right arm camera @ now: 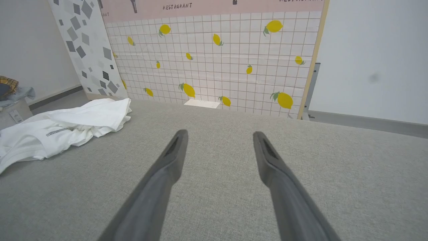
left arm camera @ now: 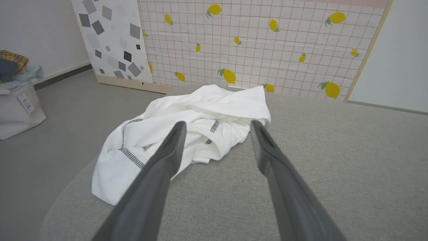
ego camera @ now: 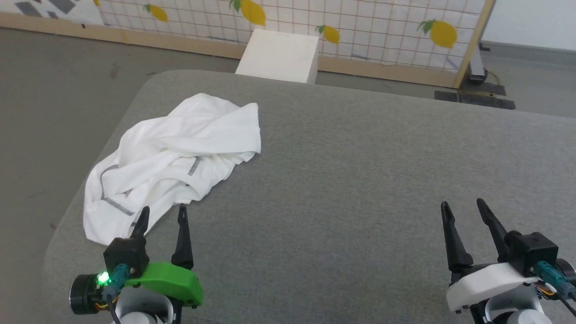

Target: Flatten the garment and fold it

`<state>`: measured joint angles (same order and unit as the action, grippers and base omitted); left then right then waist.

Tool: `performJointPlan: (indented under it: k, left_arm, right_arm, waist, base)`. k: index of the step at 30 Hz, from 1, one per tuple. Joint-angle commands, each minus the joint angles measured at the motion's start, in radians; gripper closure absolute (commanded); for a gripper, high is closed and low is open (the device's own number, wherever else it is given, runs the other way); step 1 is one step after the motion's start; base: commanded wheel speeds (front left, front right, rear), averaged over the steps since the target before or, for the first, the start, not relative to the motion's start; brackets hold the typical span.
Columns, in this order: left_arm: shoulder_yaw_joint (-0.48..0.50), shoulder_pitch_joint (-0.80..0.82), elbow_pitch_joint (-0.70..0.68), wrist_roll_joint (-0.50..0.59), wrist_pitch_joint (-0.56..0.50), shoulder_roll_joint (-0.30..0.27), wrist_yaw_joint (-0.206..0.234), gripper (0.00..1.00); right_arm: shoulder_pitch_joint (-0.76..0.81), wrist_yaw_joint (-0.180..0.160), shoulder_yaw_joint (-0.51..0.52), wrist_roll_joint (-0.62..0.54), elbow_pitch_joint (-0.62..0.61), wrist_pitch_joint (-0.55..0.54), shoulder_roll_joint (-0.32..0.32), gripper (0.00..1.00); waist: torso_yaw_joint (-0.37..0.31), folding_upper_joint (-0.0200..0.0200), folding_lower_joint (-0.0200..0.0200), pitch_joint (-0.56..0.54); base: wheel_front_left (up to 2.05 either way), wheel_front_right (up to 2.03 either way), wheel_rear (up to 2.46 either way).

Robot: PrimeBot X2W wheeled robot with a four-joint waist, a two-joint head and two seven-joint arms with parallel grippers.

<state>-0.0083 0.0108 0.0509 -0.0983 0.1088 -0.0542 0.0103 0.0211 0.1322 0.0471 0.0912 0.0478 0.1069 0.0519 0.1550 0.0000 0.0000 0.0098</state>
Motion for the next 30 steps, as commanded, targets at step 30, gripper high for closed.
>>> performJointPlan:
  k: [30]
  left_arm:
    - [-0.004,-0.033,0.029,-0.092,0.072,0.003,0.04,0.0]
  right_arm:
    - [0.001,-0.001,-0.025,0.033,0.068,0.073,-0.001,0.0]
  waist:
    - [0.266,0.0,0.0,0.031]
  base:
    - [0.0,0.0,0.0]
